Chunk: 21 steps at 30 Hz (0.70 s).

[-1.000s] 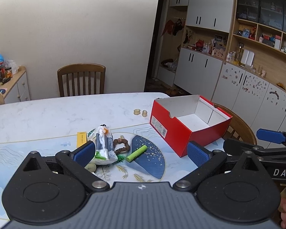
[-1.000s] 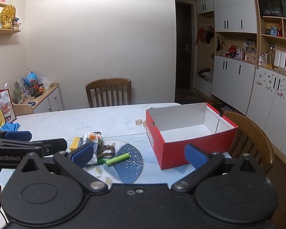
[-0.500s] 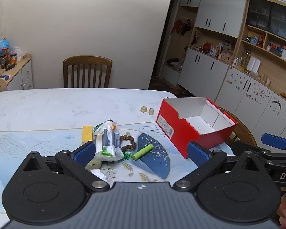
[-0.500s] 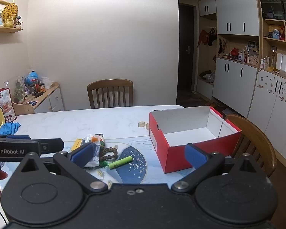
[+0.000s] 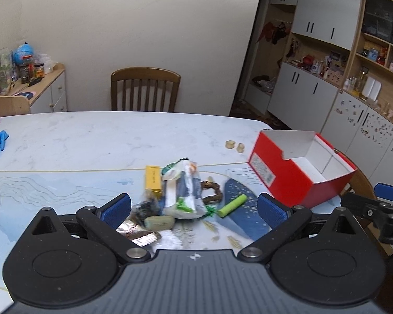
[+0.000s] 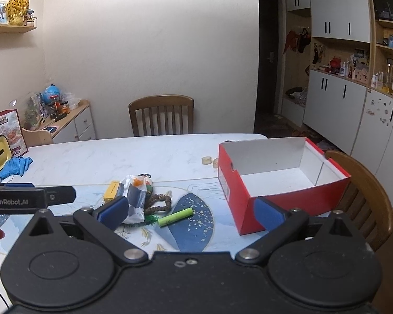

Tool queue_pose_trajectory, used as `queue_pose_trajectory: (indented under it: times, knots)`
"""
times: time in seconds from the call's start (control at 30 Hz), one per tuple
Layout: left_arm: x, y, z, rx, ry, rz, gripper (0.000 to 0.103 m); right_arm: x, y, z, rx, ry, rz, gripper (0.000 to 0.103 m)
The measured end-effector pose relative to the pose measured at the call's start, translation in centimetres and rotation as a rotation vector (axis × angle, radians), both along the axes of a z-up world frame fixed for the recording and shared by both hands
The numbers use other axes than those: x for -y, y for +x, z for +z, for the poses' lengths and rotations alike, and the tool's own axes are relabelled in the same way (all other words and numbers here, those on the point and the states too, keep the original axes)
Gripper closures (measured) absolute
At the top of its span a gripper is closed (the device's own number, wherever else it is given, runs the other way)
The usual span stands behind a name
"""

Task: Organize objects
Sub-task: 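Move both tools toward the clutter on the blue placemat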

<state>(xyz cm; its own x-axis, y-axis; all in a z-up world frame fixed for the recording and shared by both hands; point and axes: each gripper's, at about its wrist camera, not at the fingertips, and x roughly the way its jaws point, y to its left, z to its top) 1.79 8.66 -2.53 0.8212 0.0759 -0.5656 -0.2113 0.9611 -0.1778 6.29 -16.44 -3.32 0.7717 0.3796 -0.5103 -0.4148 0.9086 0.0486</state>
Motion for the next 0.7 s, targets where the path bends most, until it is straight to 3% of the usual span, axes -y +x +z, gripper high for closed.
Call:
queue_pose_trajectory:
  times: [0.27,0.47,0.7]
  knots:
    - [-3.8,0.6,-2.1,-0.011,0.062,0.038,0.000,-2.0,2.8,-1.2,-0.020,-0.042,0.050,0.003]
    - [-6.6,1.6,-4.9,-0.077,0.109,0.076,0.000,-3.5,5.2,-2.3,-0.036,-0.074,0.097,0.006]
    - [-7.6,3.1,-8.7,-0.157,0.131,0.055,0.000,-5.0,8.4,-4.9,-0.087,-0.114,0.117,0.011]
